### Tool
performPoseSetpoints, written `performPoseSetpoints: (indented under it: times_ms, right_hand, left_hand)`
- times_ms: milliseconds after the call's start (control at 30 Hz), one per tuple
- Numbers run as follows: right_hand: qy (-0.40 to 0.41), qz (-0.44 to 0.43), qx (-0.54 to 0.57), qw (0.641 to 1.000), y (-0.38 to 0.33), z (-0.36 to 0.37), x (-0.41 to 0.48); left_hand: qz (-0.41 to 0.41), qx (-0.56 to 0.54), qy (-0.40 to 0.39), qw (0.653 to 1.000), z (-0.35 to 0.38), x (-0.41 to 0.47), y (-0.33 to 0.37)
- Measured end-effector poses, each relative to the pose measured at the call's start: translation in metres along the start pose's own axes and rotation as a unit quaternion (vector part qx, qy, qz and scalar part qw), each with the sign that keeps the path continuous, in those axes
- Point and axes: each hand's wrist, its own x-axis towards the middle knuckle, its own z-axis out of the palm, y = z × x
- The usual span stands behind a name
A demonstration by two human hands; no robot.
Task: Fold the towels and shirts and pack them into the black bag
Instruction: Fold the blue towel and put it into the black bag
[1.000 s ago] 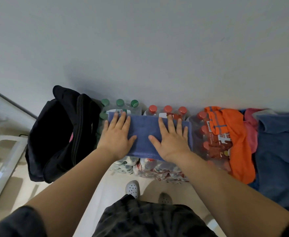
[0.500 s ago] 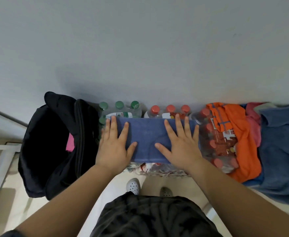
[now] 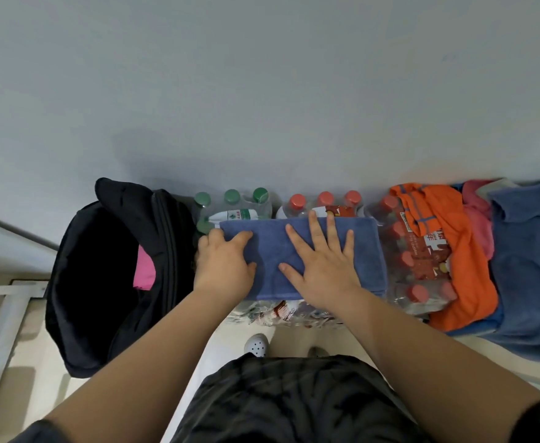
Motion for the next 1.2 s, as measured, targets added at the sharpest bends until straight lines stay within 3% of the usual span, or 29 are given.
performPoseSetpoints:
  times_ms: [133, 267, 333, 400, 467, 700, 833, 933, 1100, 1200]
  right_hand:
    - [-0.003, 0.001, 0.006, 1.000, 0.001, -0.002, -0.001]
    - [0.003, 0.009, 0.016, 1.000, 0.007, -0.002, -0.007]
    - [-0.011, 0.014, 0.025, 1.000, 0.009, -0.001, -0.008]
    - [-0.017, 0.016, 0.027, 0.999, 0.008, 0.000, -0.007]
    - [-0.019, 0.015, 0.023, 0.999, 0.006, 0.000, -0.006]
    - [-0.050, -0.020, 0.056, 0.997, 0.014, -0.005, -0.006]
    - [-0.042, -0.074, 0.160, 0.983, 0.036, -0.016, -0.011]
    - [0.017, -0.089, 0.276, 0.957, 0.062, -0.021, -0.019]
    - [0.136, -0.022, 0.353, 0.925, 0.107, -0.017, -0.033]
    - [0.072, 0.021, 0.507, 0.859, 0.128, -0.019, -0.036]
  left_hand:
    - [-0.010, -0.127, 0.009, 0.992, -0.004, 0.003, -0.002]
    - [-0.062, -0.300, 0.030, 0.951, -0.010, -0.002, -0.002]
    - [-0.105, -0.399, 0.044, 0.910, -0.009, -0.007, 0.000]
    - [-0.159, -0.506, 0.033, 0.847, -0.010, -0.014, 0.004]
    - [-0.181, -0.531, 0.014, 0.828, -0.011, -0.018, 0.008]
    - [-0.142, -0.481, 0.040, 0.864, -0.021, -0.019, 0.014]
    - [-0.086, -0.446, 0.081, 0.887, -0.042, -0.026, 0.021]
    - [-0.036, -0.407, 0.088, 0.908, -0.058, -0.031, 0.042]
    - [0.087, -0.266, 0.088, 0.956, -0.067, -0.031, 0.113]
    - [0.113, -0.203, 0.049, 0.971, -0.050, -0.020, 0.157]
